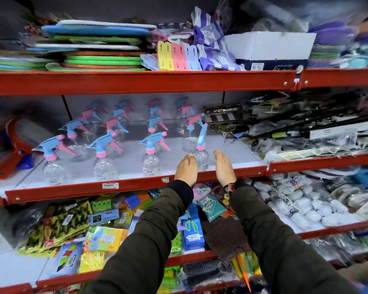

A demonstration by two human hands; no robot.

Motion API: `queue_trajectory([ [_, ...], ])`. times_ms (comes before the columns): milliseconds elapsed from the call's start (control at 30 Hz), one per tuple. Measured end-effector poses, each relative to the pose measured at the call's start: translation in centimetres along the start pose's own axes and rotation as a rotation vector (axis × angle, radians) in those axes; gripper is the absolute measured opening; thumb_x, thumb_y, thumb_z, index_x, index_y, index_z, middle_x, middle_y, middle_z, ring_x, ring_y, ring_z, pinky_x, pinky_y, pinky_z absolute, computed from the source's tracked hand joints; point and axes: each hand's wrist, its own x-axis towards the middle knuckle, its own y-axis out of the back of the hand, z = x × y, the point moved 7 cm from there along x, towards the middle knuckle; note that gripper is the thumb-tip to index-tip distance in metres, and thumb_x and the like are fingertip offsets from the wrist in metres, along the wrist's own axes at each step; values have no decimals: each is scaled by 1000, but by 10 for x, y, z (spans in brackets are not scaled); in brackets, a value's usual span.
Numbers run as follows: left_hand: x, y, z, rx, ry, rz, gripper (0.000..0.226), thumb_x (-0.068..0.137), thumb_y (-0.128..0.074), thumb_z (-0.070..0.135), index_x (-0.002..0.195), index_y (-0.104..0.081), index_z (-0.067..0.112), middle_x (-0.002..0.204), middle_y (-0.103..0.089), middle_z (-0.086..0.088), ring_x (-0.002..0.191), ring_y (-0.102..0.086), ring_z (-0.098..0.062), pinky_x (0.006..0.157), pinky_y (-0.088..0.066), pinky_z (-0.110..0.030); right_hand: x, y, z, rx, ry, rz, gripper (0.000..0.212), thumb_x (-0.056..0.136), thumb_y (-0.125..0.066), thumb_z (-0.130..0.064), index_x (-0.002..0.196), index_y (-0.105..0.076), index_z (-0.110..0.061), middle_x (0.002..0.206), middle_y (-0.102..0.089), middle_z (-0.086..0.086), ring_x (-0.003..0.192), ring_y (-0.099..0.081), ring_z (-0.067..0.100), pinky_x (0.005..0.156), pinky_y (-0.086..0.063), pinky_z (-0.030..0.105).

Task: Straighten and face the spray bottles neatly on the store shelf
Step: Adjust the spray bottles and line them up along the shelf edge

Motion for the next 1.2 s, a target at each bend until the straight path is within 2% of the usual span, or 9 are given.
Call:
queue_trajectory([
  [67, 6, -5, -3, 11, 26, -10, 43, 100, -24, 25, 122, -53, 2, 131, -54, -25, 124, -50, -36, 103, -36, -38, 3, -6, 1, -9, 16, -48, 47, 101, -24, -27, 138, -48, -11, 150, -46, 11, 141, -39, 25, 120, -25, 39],
  [267, 16, -8, -2, -6, 38, 2, 40, 99, -20, 18, 105, -52, -4, 123, -56, -30, 116, -51, -39, 100, -37, -41, 1, -2, 15, 71, 69, 44, 44, 99, -25, -21, 120, -63, -13, 126, -66, 11, 120, -58, 26, 108, -41, 46],
  [433, 16, -5, -1, 19, 26, 77, 42, 100, -22, 22, 115, -54, -1, 125, -56, -27, 118, -51, -37, 99, -37, -38, 4, 7, 15, 80, 55, 122, 45, 99, -26, -19, 128, -59, -11, 138, -58, 10, 130, -51, 25, 114, -34, 44],
  [567, 17, -4, -1, 19, 50, 109, 45, 101, -22, 25, 123, -51, -2, 129, -54, -27, 122, -49, -36, 100, -33, -34, 9, 2, 13, 60, 42, 52, 47, 99, -27, -20, 137, -53, -10, 146, -52, 8, 137, -45, 22, 118, -30, 40],
  [667, 21, -4, 2, -70, 56, 76, 47, 100, -20, 26, 114, -54, -4, 128, -55, -29, 120, -49, -38, 102, -35, -39, 6, -6, 13, 81, 50, 35, 46, 99, -27, -20, 131, -58, -9, 138, -59, 10, 130, -52, 23, 114, -36, 42],
  [833, 24, -2, -3, -143, 77, 53, 52, 100, -21, 34, 127, -52, 1, 137, -52, -21, 125, -48, -32, 109, -34, -37, -2, -1, 18, 134, 58, 152, 42, 98, -29, -17, 119, -65, -8, 125, -67, 10, 118, -60, 24, 108, -43, 43],
  [967, 23, 3, -7, -109, 58, 124, 45, 100, -21, 30, 110, -55, 2, 130, -55, -25, 118, -50, -33, 96, -32, -32, -1, 2, 17, 122, 42, 177, 44, 99, -28, -19, 130, -59, -10, 138, -59, 8, 130, -51, 22, 114, -36, 39],
  [1100, 23, 2, -10, -100, 77, 94, 44, 99, -21, 28, 99, -55, 1, 121, -57, -30, 108, -51, -36, 98, -36, -39, -1, -7, 13, 102, 56, 95, 44, 100, -28, -19, 132, -57, -9, 138, -58, 9, 128, -51, 19, 109, -36, 28],
  [1200, 23, -1, -9, -101, 75, 65, 47, 99, -21, 29, 104, -55, -3, 121, -57, -30, 113, -51, -38, 105, -37, -43, -4, -10, 14, 131, 48, 105, 44, 100, -29, -18, 133, -56, -8, 137, -59, 10, 128, -52, 21, 113, -37, 35],
])
